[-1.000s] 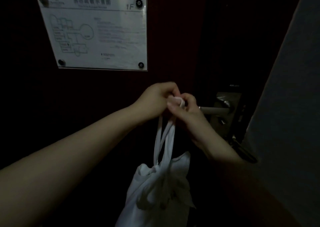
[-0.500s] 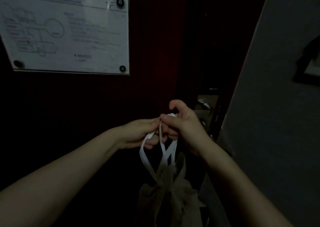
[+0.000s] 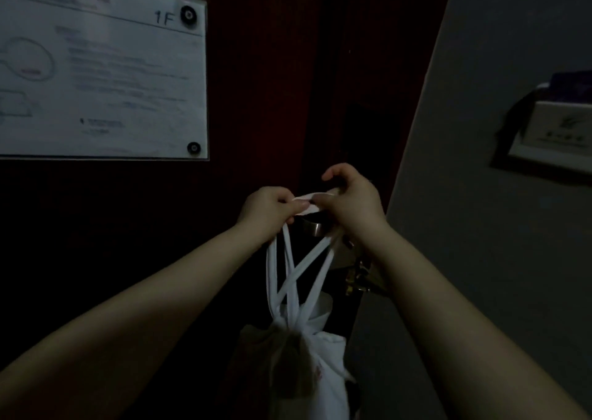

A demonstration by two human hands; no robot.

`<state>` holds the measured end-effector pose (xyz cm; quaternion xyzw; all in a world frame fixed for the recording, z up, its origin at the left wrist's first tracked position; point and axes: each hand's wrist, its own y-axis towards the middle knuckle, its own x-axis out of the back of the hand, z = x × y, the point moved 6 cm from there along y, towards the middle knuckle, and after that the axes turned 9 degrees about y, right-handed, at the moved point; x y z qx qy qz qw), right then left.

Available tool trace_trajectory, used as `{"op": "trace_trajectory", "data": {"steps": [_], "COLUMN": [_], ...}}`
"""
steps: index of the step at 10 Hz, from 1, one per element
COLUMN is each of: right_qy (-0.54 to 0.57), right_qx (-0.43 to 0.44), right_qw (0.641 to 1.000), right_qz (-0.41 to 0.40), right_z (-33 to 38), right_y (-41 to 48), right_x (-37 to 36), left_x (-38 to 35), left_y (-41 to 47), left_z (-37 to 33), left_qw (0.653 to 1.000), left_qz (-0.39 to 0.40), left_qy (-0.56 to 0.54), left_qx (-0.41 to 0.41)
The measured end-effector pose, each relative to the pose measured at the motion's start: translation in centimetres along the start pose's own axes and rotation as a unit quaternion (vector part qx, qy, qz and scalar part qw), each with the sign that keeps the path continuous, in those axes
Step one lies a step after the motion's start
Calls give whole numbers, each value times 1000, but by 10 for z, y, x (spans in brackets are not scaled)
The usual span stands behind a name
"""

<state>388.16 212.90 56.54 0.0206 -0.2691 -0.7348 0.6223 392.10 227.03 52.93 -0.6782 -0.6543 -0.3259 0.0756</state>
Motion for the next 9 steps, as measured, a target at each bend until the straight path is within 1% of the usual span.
{"op": "trace_trajectory", "data": {"steps": [1,2,3,4,5,6,7,8,9], "right_qy": [-75,-125,-148,-221,-360,-403,-436,-405,-360], "right_qx": [45,58,49,45,107,117,97,104,107], "right_qw": [996,990,988,974,925,905,894,908,926], "right_qz": [7,-1,-15,-12,-58,-63,-24,-23,-43], "right_z": [-3,-9,-18,-22,-11,-1,-8,-1,13], "right_y": [8,12,16,15,7,-3,-15,-29,-41], "right_x": [-6,0,15,29,47,55,40,32,34], "left_x": [-2,-10,-25,-42,-49,-44,-36,-17,3], "left_y": [4,15,32,41,42,32,16,-3,-21], "left_z": [-6,-20,-35,-51,-60,-65,-67,-67,-60], "left_qw": [988,977,967,948,924,931,938,935,933], "left_qz": [-53,-28,60,139,177,170,131,68,6], "left_qy": [139,207,247,286,335,316,306,327,346], "left_qx": [-41,-45,-24,-31,-50,-65,-96,-118,-104]}}
